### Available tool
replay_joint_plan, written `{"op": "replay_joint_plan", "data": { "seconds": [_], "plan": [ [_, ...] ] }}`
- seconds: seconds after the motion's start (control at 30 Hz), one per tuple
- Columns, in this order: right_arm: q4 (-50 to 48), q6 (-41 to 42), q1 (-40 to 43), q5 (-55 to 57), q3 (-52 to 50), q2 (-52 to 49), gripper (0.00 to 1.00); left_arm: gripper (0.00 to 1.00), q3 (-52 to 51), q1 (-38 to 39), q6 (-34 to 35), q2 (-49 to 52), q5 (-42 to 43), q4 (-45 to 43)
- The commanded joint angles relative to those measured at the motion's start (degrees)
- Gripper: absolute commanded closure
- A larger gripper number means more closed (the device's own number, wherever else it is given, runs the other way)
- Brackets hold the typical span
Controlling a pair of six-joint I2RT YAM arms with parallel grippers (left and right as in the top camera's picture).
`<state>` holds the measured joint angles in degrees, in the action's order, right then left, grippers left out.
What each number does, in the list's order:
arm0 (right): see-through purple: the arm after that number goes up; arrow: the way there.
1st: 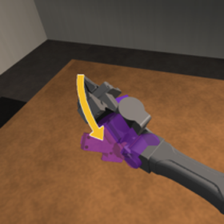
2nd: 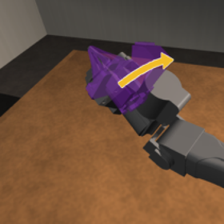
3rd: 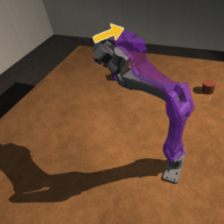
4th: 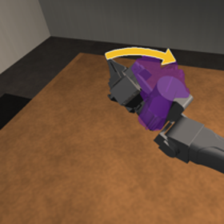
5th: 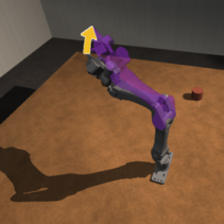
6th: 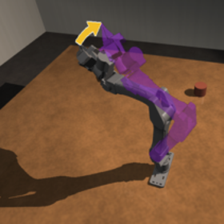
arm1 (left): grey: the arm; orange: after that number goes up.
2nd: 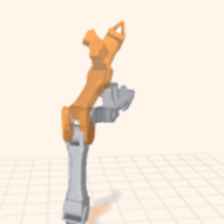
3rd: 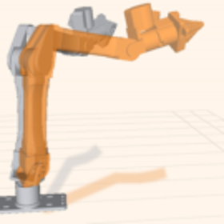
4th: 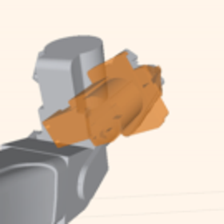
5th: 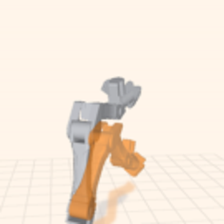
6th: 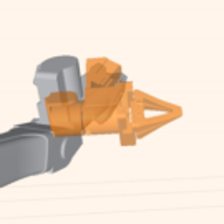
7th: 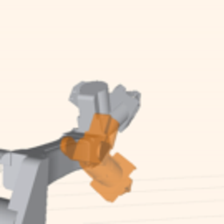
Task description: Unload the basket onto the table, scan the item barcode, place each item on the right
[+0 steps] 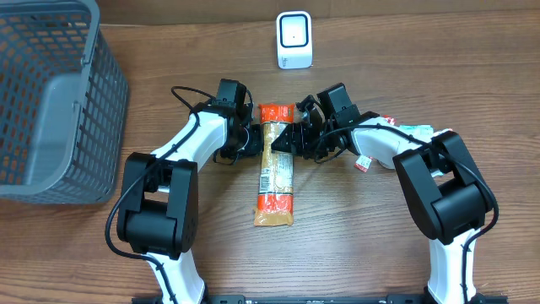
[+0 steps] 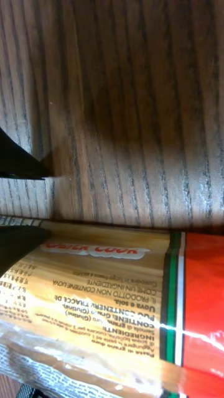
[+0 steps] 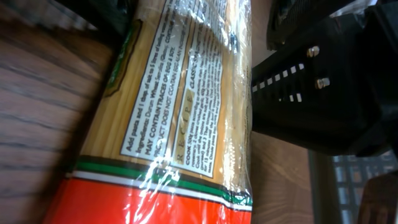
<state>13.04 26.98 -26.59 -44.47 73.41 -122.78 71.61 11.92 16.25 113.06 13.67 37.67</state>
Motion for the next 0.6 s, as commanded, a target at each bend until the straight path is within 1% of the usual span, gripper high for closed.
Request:
{"op": "replay_joint_plan", "data": {
  "seconds": [0.0,0.23,0.33,0.57],
  "plan": [
    [-0.37,0.26,-2.34,-4.42,-0.72,-4.13,0.34,0.82,-0.28,1.22,0.92,1.70,0.74,0.26],
    [-2.64,1.53,-3.74,-3.72,-0.72,-4.22,0.36,0.82,-0.28,1.22,0.96,1.70,-0.13,0.70],
    [-1.44,1.49,-3.72,-1.22,-0.72,-4.22,0.36,0.77,-0.28,1.22,0.94,1.70,-0.66,1.09],
    [2.95,1.53,-3.67,4.68,-0.72,-4.22,0.34,0.71,-0.28,0.33,0.90,1.70,-2.29,3.78]
  ]
}}
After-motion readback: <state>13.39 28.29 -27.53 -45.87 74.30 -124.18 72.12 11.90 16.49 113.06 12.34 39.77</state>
